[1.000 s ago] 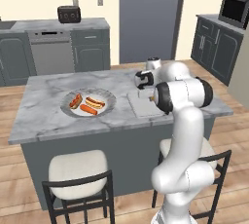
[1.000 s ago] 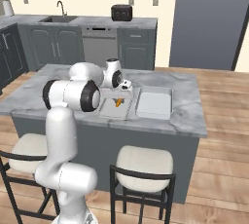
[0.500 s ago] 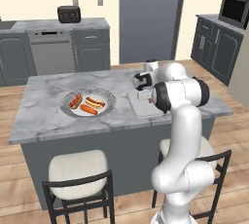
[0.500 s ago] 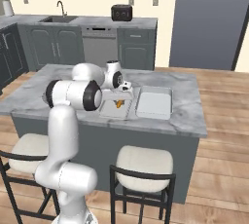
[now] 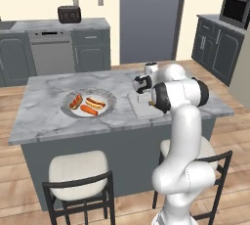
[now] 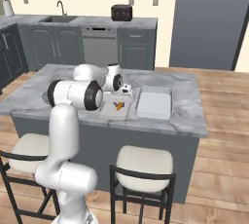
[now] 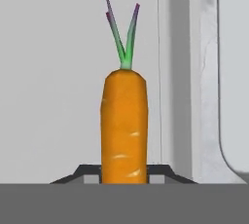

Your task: Place one cooked food and one vegetable from the large plate to each tupperware container.

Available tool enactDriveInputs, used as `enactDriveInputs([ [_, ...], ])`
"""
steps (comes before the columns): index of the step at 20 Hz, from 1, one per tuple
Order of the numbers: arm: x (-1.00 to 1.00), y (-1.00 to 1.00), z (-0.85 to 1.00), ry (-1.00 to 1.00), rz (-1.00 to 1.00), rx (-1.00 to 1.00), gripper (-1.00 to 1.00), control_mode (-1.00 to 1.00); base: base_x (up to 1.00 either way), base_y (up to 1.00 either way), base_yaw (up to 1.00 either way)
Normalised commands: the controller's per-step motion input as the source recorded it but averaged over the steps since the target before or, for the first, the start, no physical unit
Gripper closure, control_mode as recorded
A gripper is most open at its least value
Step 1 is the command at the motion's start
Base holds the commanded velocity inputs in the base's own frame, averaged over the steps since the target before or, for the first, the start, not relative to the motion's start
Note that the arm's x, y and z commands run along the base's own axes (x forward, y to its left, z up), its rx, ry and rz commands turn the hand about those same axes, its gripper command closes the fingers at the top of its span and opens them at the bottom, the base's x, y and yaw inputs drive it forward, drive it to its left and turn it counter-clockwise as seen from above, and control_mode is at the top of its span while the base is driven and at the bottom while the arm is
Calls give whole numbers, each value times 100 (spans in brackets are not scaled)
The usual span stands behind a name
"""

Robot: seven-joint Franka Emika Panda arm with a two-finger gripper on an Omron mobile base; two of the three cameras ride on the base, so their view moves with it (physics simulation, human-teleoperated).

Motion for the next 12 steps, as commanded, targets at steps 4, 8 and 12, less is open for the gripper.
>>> enactDriveInputs([
  [4,31,0,0,0,0,0,-100,-100,0,0,0],
  [8,25,7,14,4,0,-1,-100,-100,0,0,0],
  [12,-14,35,75,0,5,2,-100,-100,0,0,0],
])
